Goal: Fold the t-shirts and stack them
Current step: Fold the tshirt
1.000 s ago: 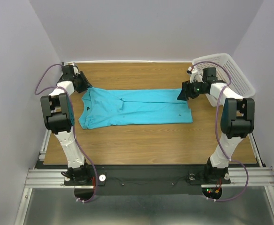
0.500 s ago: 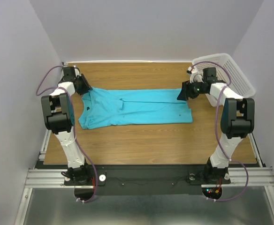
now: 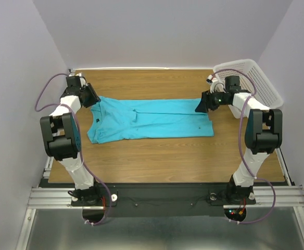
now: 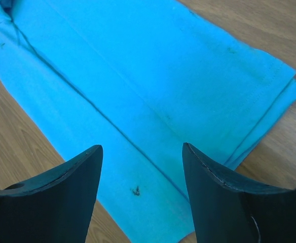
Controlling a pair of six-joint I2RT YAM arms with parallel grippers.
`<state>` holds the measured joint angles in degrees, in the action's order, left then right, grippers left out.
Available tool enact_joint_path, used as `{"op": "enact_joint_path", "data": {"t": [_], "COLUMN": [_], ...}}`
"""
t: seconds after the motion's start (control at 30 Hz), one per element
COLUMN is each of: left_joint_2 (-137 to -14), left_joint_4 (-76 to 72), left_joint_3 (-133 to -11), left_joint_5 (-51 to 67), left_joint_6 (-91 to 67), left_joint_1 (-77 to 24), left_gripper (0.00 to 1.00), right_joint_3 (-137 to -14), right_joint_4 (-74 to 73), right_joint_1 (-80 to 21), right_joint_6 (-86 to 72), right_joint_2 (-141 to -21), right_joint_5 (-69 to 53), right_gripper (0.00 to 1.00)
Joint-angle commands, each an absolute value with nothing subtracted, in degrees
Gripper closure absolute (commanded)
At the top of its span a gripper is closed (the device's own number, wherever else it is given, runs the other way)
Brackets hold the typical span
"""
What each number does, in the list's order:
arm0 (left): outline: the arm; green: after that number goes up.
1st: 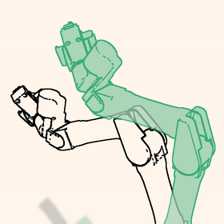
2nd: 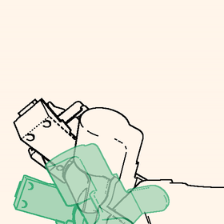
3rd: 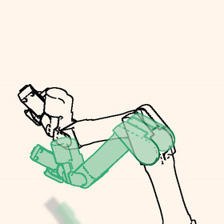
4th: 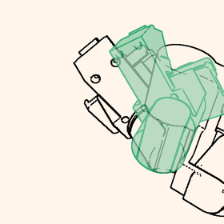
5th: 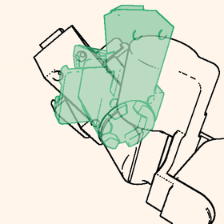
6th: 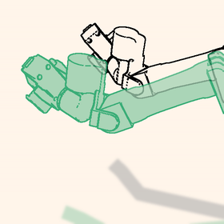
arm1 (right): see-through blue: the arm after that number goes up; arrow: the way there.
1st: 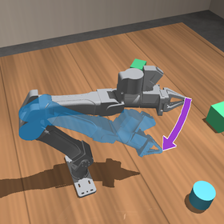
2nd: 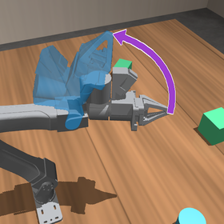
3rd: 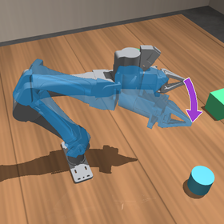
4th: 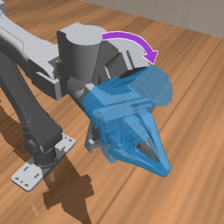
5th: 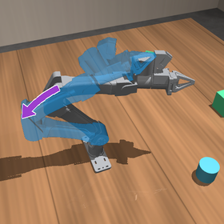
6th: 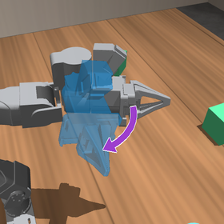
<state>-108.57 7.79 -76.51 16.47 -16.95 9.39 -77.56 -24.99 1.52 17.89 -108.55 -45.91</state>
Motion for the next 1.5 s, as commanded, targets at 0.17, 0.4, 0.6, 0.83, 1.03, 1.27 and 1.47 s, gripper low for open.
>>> {"op": "enact_joint_path", "data": {"t": [0.17,0.4,0.6,0.83,1.03,1.27,1.47], "left_joint_2": [-87.75,-74.37,-66.36,-74.26,-78.05,-77.70,-77.26], "left_joint_4": [7.03,6.25,3.60,3.34,3.95,5.80,6.77], "left_joint_3": [-61.39,-48.18,-42.54,-45.96,-46.67,-46.32,-45.71], "left_joint_5": [19.08,15.47,14.32,22.50,25.22,23.82,23.47], "left_joint_6": [-16.08,-23.02,-23.21,-18.37,-17.76,-15.91,-15.21], "left_joint_1": [9.23,11.86,15.20,15.65,15.65,15.64,15.64], "left_gripper": [0.54,0.48,0.36,0.35,0.38,0.40,0.40], "right_joint_3": [-79.34,-98.68,-115.63,-121.37,-122.87,-125.24,-125.42], "right_joint_4": [-24.61,-24.35,-24.35,-24.26,-24.17,-23.99,-23.82], "right_joint_1": [-7.28,-23.45,-32.07,-34.27,-35.33,-36.21,-37.27], "right_joint_6": [19.44,6.26,-7.72,-11.86,-13.80,-16.00,-17.14], "right_joint_2": [-106.69,-119.25,-132.44,-138.33,-141.41,-143.61,-144.40], "right_joint_5": [-53.44,-48.96,-42.55,-40.17,-36.57,-37.35,-37.62], "right_gripper": [0.31,0.37,0.37,0.37,0.38,0.44,0.57]}}
